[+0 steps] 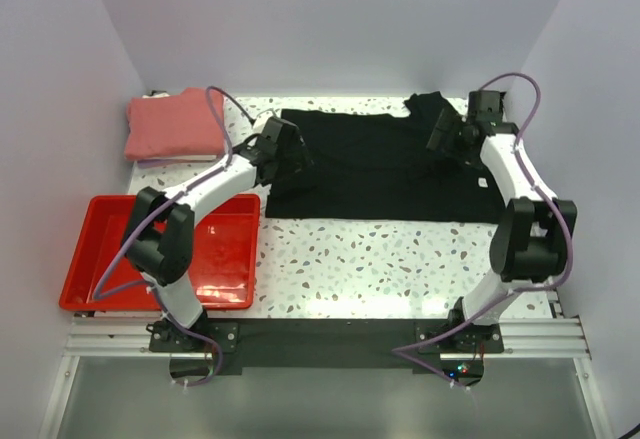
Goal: Fold and stack the t-shirts
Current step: Fold the tshirt
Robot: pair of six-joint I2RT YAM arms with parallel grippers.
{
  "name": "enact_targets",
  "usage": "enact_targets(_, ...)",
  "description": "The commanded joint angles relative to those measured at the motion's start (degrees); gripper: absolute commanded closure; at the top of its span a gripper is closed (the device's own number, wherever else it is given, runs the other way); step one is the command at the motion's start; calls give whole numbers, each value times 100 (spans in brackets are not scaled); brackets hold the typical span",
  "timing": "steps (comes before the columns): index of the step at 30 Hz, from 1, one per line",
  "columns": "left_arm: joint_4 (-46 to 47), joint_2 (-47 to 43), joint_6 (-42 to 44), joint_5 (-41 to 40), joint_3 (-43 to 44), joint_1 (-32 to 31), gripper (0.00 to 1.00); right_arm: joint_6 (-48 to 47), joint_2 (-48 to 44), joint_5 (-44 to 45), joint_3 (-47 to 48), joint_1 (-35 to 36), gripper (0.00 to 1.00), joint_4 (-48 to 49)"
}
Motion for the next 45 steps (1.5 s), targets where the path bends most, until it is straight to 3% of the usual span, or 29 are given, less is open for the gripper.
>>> enact_targets(1, 334, -122, 273, 226, -6, -201, 0, 49, -624, -282, -725, 28, 1, 134)
enact_targets(5, 457, 10, 361, 437, 38, -385, 0, 102, -1064, -458, -1498, 19, 1, 442)
enact_targets(12, 598, 510, 467, 613, 117, -509, 0, 58, -538, -933, -1439, 89, 1, 767)
enact_targets(26, 448, 1293, 555, 464, 170, -368, 0, -187, 2044, -283, 880, 116, 1, 1049)
enact_targets(35, 404, 1338, 546, 472, 56, -298, 0, -74, 2583, 52, 2552, 81, 1, 461)
enact_targets(39, 474, 1171, 589, 490, 91, -298, 0, -48, 1926, -1, 1974, 98, 1, 574)
enact_targets(45, 711, 968, 634, 674, 257, -298, 0, 31, 659, -133, 198, 239, 1, 671)
